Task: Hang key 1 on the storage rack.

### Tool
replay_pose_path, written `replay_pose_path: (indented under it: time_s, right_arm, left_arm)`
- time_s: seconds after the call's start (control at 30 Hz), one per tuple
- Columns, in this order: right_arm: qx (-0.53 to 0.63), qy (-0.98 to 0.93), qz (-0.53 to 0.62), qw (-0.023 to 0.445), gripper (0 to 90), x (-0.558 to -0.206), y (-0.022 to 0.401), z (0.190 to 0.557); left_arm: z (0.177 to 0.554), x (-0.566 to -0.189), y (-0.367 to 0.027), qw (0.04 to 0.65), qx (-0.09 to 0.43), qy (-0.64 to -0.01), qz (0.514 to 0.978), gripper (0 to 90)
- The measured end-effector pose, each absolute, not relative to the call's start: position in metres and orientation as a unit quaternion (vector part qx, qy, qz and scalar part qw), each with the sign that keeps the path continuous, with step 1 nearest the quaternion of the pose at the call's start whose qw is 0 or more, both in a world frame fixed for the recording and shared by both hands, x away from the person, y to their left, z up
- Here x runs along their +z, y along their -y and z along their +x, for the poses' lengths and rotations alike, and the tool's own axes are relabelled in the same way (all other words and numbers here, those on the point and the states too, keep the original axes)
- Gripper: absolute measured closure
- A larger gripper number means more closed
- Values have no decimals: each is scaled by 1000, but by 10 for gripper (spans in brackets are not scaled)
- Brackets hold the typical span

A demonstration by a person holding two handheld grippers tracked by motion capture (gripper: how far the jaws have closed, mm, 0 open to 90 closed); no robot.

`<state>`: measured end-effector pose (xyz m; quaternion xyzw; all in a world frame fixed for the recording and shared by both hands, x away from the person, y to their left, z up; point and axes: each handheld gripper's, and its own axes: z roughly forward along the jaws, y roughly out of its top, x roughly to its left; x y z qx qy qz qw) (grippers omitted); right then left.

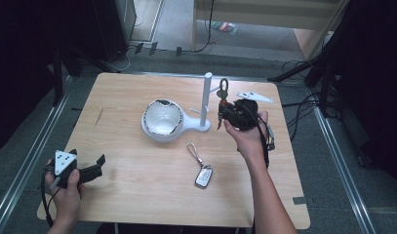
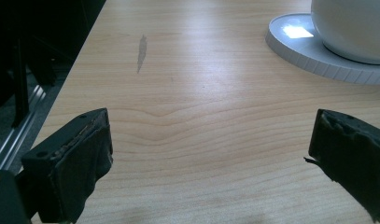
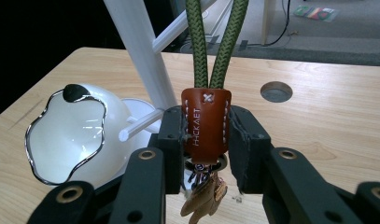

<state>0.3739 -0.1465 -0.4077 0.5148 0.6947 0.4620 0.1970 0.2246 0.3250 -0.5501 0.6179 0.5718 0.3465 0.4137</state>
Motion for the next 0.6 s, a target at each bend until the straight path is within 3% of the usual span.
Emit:
replay_pose_path:
  time_s: [0.6]
  right_arm:
    - [451, -711, 506, 187, 689, -419, 137, 373]
  left_arm:
    - [224, -550, -325, 413, 347, -571, 619, 0]
